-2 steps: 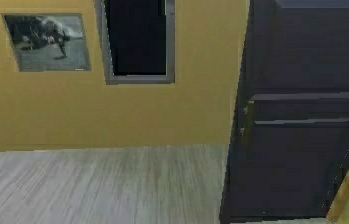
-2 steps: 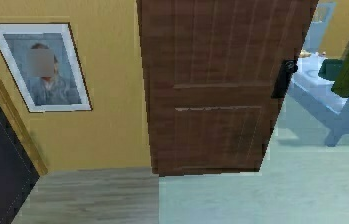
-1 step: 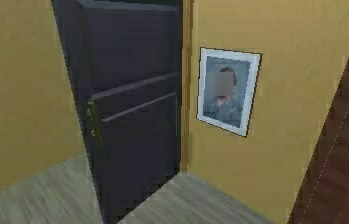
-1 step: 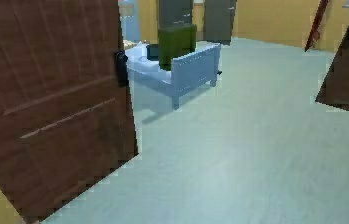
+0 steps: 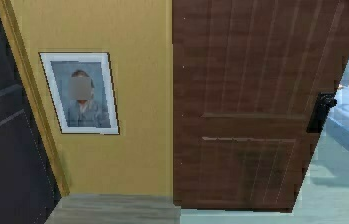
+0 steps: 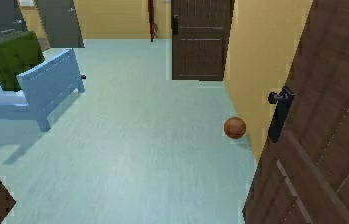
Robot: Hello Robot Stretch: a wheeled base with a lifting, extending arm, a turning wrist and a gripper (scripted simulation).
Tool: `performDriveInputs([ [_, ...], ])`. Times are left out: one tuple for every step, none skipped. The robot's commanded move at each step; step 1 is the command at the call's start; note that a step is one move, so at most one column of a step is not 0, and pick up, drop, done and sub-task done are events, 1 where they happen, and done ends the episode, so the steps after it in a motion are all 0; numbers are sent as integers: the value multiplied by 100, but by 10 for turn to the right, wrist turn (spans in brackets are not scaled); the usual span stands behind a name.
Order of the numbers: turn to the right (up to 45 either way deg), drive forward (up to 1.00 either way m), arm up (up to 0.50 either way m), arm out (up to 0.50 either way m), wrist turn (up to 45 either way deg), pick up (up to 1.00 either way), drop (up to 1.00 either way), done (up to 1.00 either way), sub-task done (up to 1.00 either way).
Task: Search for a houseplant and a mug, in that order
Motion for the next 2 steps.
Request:
performDriveInputs([
  [0,5,0,0,0,0,0,0,0],
  [-450,0,0,0,0,0,0,0,0],
])
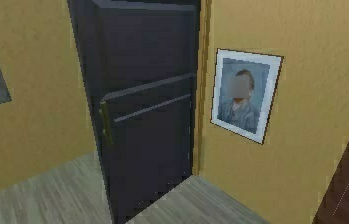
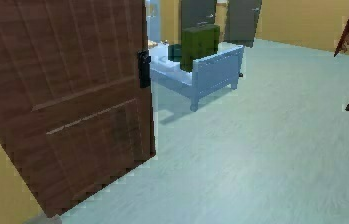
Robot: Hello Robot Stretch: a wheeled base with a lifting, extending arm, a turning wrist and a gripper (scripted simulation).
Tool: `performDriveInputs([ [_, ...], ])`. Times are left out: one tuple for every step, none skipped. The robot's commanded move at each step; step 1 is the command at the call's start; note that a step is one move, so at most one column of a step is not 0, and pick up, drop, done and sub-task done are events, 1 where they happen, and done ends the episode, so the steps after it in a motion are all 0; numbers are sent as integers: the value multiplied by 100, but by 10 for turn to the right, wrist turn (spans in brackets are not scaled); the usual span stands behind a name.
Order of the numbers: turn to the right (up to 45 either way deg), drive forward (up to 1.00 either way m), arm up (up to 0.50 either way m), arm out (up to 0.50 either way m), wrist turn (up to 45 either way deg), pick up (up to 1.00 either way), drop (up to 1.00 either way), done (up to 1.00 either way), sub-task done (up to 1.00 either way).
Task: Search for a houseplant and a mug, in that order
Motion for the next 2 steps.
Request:
performDriveInputs([
  [-60,0,0,0,0,0,0,0,0],
  [-30,0,0,0,0,0,0,0,0],
])
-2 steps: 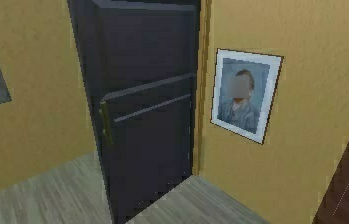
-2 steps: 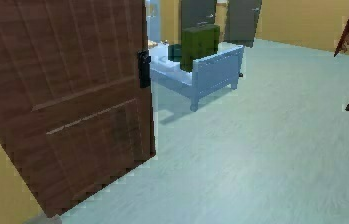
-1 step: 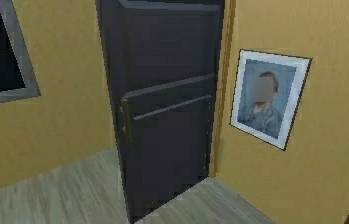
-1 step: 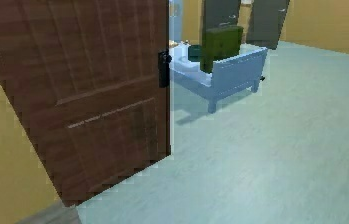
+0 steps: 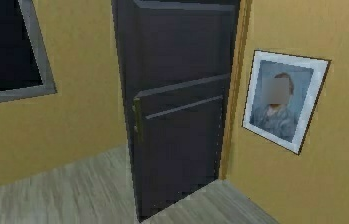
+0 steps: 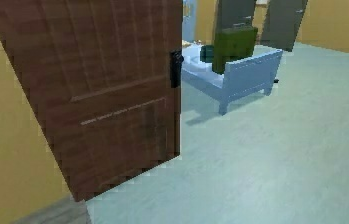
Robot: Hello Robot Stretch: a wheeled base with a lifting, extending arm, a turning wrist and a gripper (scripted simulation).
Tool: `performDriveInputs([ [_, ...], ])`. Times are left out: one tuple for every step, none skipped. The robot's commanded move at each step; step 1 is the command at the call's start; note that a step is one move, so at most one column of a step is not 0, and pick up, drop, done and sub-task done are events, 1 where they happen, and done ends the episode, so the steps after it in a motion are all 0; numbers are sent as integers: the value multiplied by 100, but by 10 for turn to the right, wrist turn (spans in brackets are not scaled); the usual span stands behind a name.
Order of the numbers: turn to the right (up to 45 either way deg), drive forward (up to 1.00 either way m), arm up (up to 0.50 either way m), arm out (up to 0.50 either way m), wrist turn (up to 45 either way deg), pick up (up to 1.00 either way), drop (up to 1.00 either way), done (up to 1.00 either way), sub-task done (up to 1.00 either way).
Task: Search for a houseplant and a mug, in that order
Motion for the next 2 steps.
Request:
performDriveInputs([
  [0,15,0,0,0,0,0,0,0],
  [-450,0,0,0,0,0,0,0,0],
])
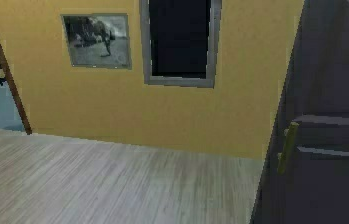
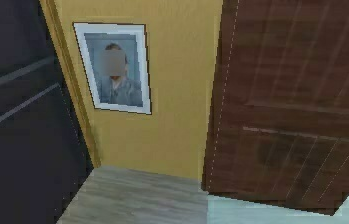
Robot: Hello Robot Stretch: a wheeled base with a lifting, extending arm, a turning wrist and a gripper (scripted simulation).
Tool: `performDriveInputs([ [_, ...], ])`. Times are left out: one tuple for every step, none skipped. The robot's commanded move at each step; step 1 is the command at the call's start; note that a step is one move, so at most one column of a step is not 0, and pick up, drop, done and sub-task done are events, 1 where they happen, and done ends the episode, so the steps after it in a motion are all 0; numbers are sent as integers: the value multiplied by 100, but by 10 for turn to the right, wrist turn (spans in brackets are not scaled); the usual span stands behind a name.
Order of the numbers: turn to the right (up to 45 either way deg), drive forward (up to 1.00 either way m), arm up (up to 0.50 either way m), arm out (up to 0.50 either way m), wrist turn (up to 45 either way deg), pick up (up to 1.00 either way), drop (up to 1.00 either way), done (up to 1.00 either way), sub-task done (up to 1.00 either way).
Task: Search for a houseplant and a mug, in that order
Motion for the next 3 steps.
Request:
performDriveInputs([
  [-180,0,0,0,0,0,0,0,0],
  [0,55,0,0,0,0,0,0,0],
  [420,0,0,0,0,0,0,0,0],
])
